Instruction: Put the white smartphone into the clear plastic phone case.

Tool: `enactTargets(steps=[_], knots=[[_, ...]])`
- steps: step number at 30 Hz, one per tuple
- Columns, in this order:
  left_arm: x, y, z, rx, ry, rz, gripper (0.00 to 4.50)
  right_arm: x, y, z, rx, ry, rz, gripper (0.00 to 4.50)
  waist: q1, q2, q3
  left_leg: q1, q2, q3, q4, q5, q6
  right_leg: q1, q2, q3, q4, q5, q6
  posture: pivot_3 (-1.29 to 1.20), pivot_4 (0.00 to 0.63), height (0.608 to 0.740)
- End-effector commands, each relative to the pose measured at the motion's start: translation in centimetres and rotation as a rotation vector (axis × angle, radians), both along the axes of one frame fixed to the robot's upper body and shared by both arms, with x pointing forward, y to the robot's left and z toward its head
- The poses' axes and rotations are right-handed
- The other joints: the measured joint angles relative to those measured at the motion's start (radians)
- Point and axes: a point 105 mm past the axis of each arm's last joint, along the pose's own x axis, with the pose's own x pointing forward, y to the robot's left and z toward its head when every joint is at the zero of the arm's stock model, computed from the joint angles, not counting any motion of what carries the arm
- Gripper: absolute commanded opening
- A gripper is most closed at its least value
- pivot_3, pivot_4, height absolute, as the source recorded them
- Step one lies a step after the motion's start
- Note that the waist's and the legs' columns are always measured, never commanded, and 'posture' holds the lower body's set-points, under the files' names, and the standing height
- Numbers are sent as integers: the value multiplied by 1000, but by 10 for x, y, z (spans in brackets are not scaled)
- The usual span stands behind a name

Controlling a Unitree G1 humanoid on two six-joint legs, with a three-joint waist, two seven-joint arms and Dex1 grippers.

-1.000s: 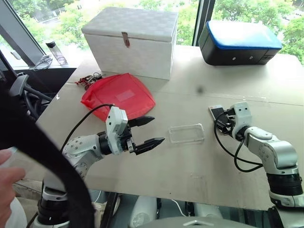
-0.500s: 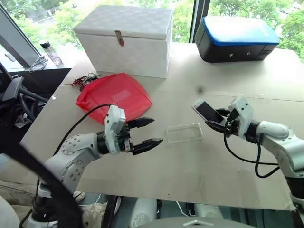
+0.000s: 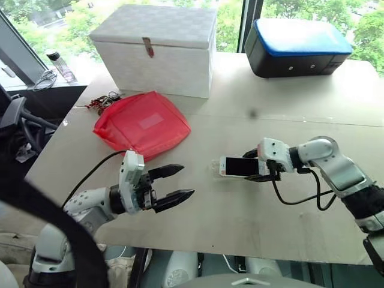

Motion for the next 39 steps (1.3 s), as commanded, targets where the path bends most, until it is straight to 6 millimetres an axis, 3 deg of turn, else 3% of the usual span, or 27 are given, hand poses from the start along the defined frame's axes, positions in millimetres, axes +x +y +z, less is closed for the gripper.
enactTargets(steps=[1,14,22,39], knots=[[-6,-3,10,-4,-63,19,4500,8,-2,0,-44,-29,18,2915,0,0,0,0,0,0,0,0,0,0,0,0,0,0,0,0,150,740],[-16,-5,4,-22,-60,91,4500,18,5,1,-156,-50,141,2913,-1,0,0,2,0,0,-2,0,-1,0,-3,0,0,-2,-5,0,150,740],[-16,-5,4,-18,-66,111,4500,7,3,-6,-239,-10,251,2912,0,0,0,2,0,0,-5,0,-1,0,-3,0,-3,-2,-5,0,150,740],[-10,-5,6,22,-92,101,4500,18,7,-8,-289,-68,253,2905,-1,0,-1,3,-1,0,-10,0,-1,1,-4,0,-6,-2,-5,0,150,740]])
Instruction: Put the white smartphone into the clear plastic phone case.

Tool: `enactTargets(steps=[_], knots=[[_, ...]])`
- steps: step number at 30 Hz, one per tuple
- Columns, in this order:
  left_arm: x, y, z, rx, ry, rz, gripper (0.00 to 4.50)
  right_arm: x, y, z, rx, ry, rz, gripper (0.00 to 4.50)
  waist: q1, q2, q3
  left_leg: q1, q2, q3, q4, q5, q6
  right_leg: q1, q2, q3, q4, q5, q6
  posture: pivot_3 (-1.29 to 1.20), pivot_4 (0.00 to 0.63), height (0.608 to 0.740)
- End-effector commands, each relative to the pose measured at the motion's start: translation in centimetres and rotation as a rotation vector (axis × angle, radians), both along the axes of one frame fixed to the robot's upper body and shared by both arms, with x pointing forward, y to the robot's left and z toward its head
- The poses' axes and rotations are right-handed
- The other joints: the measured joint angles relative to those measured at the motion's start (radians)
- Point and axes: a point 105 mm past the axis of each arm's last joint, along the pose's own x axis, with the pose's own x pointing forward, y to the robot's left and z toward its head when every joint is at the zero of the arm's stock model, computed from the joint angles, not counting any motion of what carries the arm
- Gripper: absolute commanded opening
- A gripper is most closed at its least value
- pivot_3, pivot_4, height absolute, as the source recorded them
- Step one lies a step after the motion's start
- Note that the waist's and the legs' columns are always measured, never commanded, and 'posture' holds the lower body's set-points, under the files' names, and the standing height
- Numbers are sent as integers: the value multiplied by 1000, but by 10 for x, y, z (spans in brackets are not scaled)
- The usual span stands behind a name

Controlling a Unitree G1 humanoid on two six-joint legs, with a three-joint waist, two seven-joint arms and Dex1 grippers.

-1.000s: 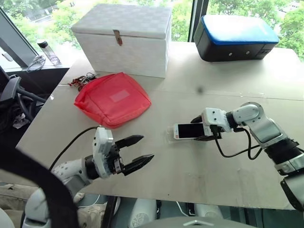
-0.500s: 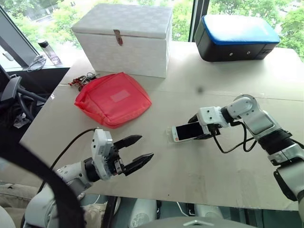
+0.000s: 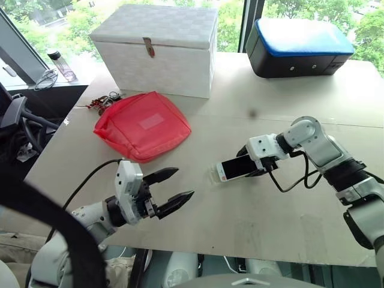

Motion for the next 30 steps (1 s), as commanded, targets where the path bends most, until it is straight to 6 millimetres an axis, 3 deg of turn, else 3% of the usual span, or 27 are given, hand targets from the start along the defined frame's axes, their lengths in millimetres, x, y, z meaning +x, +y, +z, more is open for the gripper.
enactTargets(steps=[1,4,5,7,11,16,19,22,25,26,28,29,30], knots=[[-3,-3,8,14,-42,-39,4500,2,-8,-15,-67,5,-22,2903,0,0,0,0,0,0,0,0,0,0,0,0,0,0,0,0,150,740],[0,-3,8,22,-45,-46,4500,0,-8,-14,-67,43,-23,2903,0,0,0,1,0,0,-1,0,0,0,0,0,1,0,0,0,150,740],[2,-4,8,23,-47,-47,4500,0,-6,-13,-60,50,-21,3703,0,0,0,1,0,0,-1,0,-1,0,0,0,1,0,0,0,150,740],[3,-6,8,23,-49,-49,4500,2,-6,-10,-56,31,-14,4355,1,0,0,1,0,0,-1,0,-1,0,0,0,1,0,0,0,150,740],[3,-7,4,27,-45,-51,4500,9,-5,3,-4,-24,-47,4443,0,1,0,0,0,0,-2,1,-1,0,0,0,-1,0,1,0,150,740],[6,-9,-6,53,-19,-51,4500,-1,-7,46,166,22,-131,4443,2,4,2,-1,0,0,-3,1,-1,-1,0,0,-1,1,2,0,150,740],[14,-9,-18,133,3,-32,4500,-9,-18,60,234,61,-226,3616,5,4,2,-1,0,0,-4,0,-1,-1,0,0,-2,2,3,0,150,740],[27,-7,-32,227,28,-6,4500,-11,-43,55,232,40,-364,2220,11,4,2,-1,0,-1,-5,0,-1,-1,-1,-1,-3,2,3,0,150,740],[37,-10,-38,248,37,-14,3687,-11,-52,54,286,13,-476,883,4,4,2,-2,-1,0,-6,0,-1,-1,-1,-1,-5,1,2,0,150,740],[39,-11,-38,251,36,-26,3162,-13,-49,56,326,21,-500,410,3,4,2,-3,-1,0,-6,0,-1,-2,-1,-1,-6,2,3,0,150,740],[45,-17,-37,238,29,-52,2450,-28,-25,54,417,75,-491,0,-3,4,2,-3,-1,0,-7,1,-1,-4,-1,-1,-5,2,4,0,150,740],[47,-20,-36,227,29,-68,1977,-35,-13,49,439,104,-478,0,-3,4,2,-3,0,0,-7,1,-1,-4,0,-1,-4,2,4,0,150,740],[48,-21,-35,227,24,-79,1977,-39,0,41,455,133,-469,0,-1,4,2,-3,0,0,-8,1,-1,-5,0,-1,-4,2,4,0,150,740]])
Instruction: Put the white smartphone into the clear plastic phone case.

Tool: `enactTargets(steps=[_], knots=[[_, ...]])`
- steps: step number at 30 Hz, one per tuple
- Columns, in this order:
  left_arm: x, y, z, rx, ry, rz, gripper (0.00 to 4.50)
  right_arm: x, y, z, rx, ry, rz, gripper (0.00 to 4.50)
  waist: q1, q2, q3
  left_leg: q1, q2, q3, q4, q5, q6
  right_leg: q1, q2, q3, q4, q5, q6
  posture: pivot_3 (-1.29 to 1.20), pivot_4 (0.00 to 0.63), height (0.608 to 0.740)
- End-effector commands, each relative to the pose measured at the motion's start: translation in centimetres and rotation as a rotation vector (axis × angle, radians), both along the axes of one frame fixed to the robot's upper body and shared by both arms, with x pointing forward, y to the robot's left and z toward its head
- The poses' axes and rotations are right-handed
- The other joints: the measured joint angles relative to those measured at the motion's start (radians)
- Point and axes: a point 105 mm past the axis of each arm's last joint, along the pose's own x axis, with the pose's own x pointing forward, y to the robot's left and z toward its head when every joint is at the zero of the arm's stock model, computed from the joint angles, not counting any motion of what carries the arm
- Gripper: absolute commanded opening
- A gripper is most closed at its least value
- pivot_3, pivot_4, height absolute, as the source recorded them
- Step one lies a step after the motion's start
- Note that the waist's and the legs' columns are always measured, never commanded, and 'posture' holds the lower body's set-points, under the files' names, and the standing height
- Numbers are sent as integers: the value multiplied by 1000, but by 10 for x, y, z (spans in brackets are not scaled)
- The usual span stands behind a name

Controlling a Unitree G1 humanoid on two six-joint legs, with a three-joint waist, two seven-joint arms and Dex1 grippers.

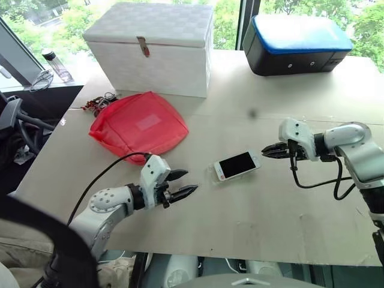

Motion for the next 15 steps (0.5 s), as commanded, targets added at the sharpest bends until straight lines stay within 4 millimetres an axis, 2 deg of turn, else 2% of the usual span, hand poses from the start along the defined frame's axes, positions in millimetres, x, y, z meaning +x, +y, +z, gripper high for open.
enactTargets(steps=[1,3,6,9,11,13,15], knots=[[4,-9,6,-17,-21,-68,1345,-21,50,-9,125,36,56,0,2,-1,-1,-1,0,0,0,0,0,-1,0,0,1,0,0,0,150,740],[5,-9,6,-13,-24,-84,535,-19,63,-26,107,57,47,0,3,0,0,-2,0,0,1,1,-2,-3,1,0,2,0,0,0,150,740],[8,-8,10,-15,-32,-89,535,-11,60,-66,-38,91,14,0,8,-1,-1,-14,-1,0,8,4,-5,-14,1,0,7,0,0,0,150,740],[8,-8,11,-12,-36,-93,535,-12,46,-95,-169,122,22,0,9,-4,-3,-12,-2,0,11,4,-5,-10,1,0,8,0,1,0,150,740],[7,-8,11,-19,-41,-95,535,-13,44,-93,-152,132,20,0,10,-5,-4,-10,-3,0,13,1,-1,-9,1,0,10,0,1,0,150,740],[6,-11,11,-14,-50,-96,535,-13,48,-77,-70,130,17,0,12,-5,-5,-9,-2,-2,15,1,0,-7,1,-1,12,0,1,0,150,740],[9,-15,10,-25,-34,-75,535,-16,55,-50,69,115,43,0,16,-5,-4,-8,-2,-3,17,1,0,-4,1,-2,12,0,0,0,150,740]])
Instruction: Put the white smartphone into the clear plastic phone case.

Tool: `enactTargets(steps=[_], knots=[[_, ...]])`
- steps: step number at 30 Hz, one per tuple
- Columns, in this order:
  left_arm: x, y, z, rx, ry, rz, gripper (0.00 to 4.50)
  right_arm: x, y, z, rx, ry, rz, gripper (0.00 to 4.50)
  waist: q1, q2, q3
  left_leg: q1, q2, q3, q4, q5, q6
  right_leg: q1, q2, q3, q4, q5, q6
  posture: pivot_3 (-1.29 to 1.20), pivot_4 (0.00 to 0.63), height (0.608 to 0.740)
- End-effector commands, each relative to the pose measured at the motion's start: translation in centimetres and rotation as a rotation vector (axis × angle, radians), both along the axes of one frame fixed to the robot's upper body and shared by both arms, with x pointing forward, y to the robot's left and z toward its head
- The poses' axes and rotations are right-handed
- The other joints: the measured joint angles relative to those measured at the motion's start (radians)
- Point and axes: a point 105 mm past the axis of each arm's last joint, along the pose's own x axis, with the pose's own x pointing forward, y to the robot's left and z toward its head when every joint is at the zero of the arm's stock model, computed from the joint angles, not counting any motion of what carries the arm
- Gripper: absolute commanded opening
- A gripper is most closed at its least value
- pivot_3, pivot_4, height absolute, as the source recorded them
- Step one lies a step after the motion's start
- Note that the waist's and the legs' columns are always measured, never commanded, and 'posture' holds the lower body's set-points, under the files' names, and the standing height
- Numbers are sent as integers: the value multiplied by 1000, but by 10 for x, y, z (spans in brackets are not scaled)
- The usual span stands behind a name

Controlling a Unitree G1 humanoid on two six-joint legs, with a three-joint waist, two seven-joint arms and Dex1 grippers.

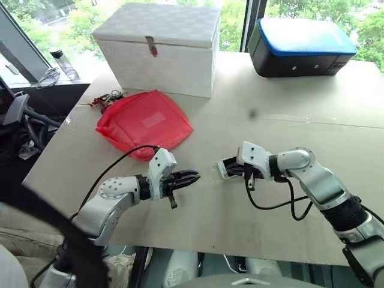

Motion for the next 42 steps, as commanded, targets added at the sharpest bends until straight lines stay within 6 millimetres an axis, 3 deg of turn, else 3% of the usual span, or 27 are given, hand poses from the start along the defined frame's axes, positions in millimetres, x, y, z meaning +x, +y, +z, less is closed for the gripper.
enactTargets(steps=[1,4,7,11,16,21,31,35,42], knots=[[2,-8,8,-14,-25,9,535,-6,-9,18,147,84,-42,0,6,0,0,0,0,0,1,0,0,0,0,0,0,0,0,0,150,740],[4,-14,4,-2,-14,14,535,-6,-16,52,256,63,-71,0,9,1,1,-4,0,-1,4,0,1,-2,0,-1,0,0,0,0,150,740],[13,-17,-4,37,16,65,535,1,-37,73,256,-5,-162,0,14,1,1,-6,0,-1,4,-1,1,-4,0,0,0,0,0,0,150,740],[21,-26,-13,43,42,63,535,26,-85,61,73,-131,-372,0,19,0,1,-6,0,0,4,-1,1,-4,0,-1,0,0,0,0,150,740],[33,-36,-19,48,52,54,535,34,-109,37,-33,-136,-473,0,17,1,1,-6,0,1,4,0,1,-4,2,0,1,0,0,0,150,740],[54,-46,-13,67,-10,35,535,20,-105,16,-49,-69,-452,0,19,1,1,-6,0,1,5,0,1,-3,4,0,2,0,1,0,150,740],[85,-57,12,97,-96,-22,535,-9,-84,12,30,37,-382,0,16,1,1,-5,0,1,6,0,1,-3,9,1,2,0,2,0,150,740],[85,-54,12,94,-94,-22,535,-11,-83,12,35,28,-408,0,16,1,1,-6,0,1,6,0,1,-4,9,1,2,0,2,0,150,740],[72,-43,13,98,-75,-5,535,-9,-105,17,44,-24,-535,0,18,1,1,-6,0,1,6,0,1,-4,8,2,2,0,2,0,150,740]])
